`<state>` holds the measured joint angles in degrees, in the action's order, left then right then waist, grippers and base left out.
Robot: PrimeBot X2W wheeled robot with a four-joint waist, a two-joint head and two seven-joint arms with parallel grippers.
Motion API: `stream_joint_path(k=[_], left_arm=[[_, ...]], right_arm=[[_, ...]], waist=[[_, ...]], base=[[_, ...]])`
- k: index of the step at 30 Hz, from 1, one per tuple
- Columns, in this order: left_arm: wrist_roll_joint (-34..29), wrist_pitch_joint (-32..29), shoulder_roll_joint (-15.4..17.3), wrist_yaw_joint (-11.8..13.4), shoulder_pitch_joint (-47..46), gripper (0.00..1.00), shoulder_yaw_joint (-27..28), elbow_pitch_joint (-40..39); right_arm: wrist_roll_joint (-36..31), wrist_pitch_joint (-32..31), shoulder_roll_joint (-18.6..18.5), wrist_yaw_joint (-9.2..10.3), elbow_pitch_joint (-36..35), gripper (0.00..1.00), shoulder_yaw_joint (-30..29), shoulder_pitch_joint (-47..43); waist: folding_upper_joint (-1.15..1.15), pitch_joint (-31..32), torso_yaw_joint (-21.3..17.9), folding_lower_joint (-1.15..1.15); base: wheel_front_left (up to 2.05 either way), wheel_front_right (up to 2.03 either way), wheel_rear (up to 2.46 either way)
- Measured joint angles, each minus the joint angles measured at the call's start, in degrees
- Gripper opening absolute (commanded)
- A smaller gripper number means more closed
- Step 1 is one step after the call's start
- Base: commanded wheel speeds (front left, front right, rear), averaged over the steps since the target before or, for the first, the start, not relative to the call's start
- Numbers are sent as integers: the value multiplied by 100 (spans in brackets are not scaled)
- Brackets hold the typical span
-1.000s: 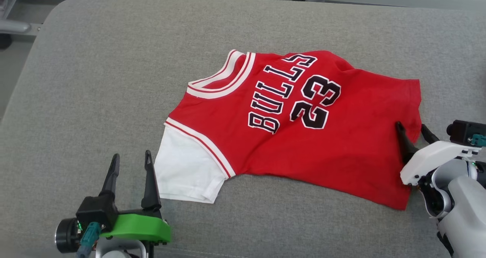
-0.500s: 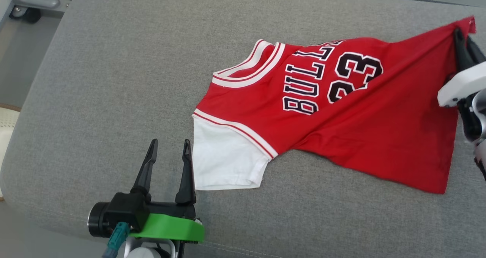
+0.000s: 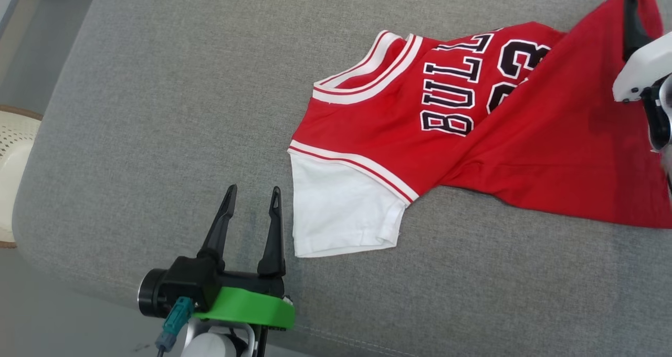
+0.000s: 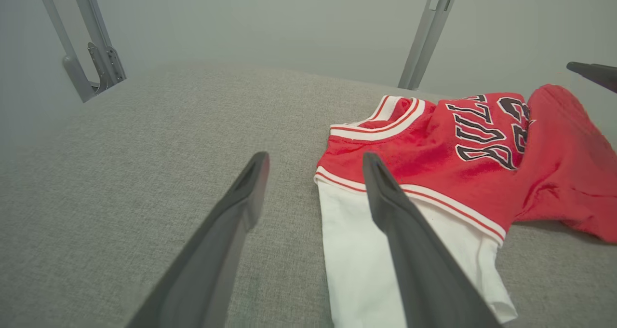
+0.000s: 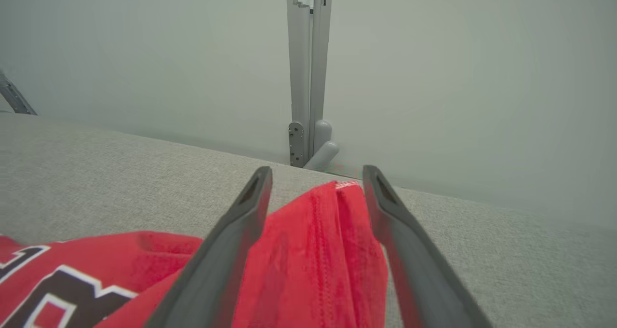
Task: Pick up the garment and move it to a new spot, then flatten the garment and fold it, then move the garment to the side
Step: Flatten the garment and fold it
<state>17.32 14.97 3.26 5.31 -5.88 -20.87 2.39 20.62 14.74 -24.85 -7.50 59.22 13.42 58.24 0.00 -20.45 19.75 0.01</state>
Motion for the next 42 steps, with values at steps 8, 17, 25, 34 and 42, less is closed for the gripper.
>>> stream_joint_path(k=[8,17,25,34,42], left_arm=[[-83,0,-24,53,88,100,60,149],[-226,0,-31,99,178,100,277,259],[-215,0,-33,124,546,100,390,531],[100,-437,-35,177,745,100,352,1124],[25,-1038,12,601,589,100,402,1856]], right_arm=[[-583,32,392,0,-2112,100,-584,-1183],[-1140,32,1110,0,-4233,100,-1038,-3147],[-1134,32,1543,0,-5133,100,-1010,-4609],[-666,33,1572,0,-5493,100,-964,-5718],[-613,32,1629,0,-5589,100,-806,-5726]], waist=[[0,-1,-390,0],[0,283,-856,-1],[0,802,-1130,-1],[0,1199,-1423,-1],[0,1142,-1622,-1]], base=[[0,0,0],[0,0,0],[0,0,0],[0,0,0],[0,0,0]])
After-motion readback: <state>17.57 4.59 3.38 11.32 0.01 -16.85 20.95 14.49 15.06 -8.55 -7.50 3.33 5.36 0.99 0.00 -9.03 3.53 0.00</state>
